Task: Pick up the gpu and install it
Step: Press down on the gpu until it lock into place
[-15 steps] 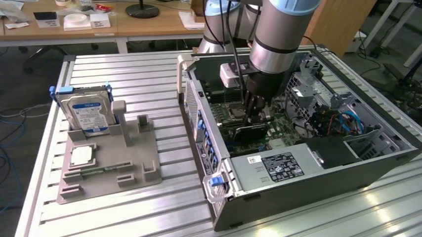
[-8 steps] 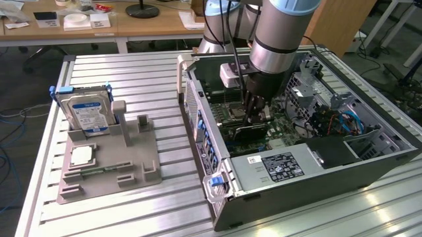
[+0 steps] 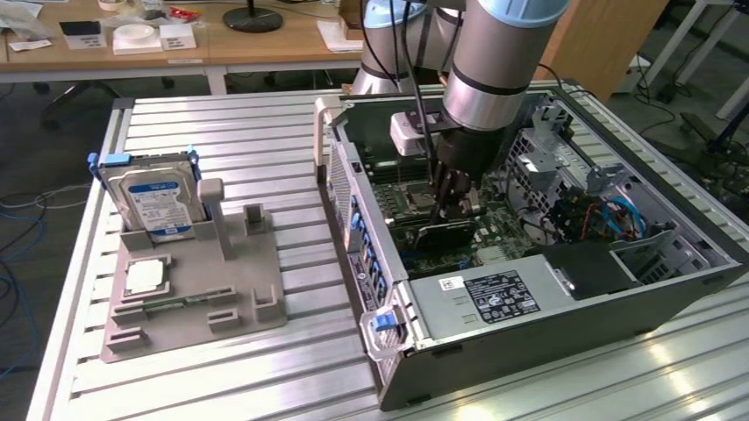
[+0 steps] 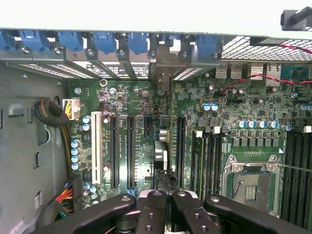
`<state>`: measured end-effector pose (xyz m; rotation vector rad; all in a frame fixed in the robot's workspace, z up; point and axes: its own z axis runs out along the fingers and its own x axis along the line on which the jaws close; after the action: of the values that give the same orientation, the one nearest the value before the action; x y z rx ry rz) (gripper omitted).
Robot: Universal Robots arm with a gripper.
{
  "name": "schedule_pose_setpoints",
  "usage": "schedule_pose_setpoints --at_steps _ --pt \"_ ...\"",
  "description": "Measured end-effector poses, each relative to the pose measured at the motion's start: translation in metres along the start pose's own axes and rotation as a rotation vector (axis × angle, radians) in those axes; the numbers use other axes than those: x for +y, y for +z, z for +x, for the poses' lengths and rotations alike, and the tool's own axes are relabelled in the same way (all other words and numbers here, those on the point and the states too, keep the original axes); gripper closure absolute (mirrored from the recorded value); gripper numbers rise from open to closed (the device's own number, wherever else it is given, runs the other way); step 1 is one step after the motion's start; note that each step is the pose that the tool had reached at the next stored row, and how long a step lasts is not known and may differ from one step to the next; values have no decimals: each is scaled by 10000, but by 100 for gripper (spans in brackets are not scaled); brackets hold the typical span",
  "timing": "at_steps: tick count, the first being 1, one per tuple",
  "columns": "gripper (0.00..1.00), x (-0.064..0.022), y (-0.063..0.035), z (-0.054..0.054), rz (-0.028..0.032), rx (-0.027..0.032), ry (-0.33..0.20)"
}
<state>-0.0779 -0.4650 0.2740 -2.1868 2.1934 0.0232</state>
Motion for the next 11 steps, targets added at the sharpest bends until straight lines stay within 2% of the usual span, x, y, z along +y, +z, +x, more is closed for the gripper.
schedule_pose_setpoints --at_steps 5,8,11 --pt "89 54 3 0 -6 0 0" --pt "89 71 3 -5 -92 1 3" --pt "89 78 4 -27 -97 3 -54"
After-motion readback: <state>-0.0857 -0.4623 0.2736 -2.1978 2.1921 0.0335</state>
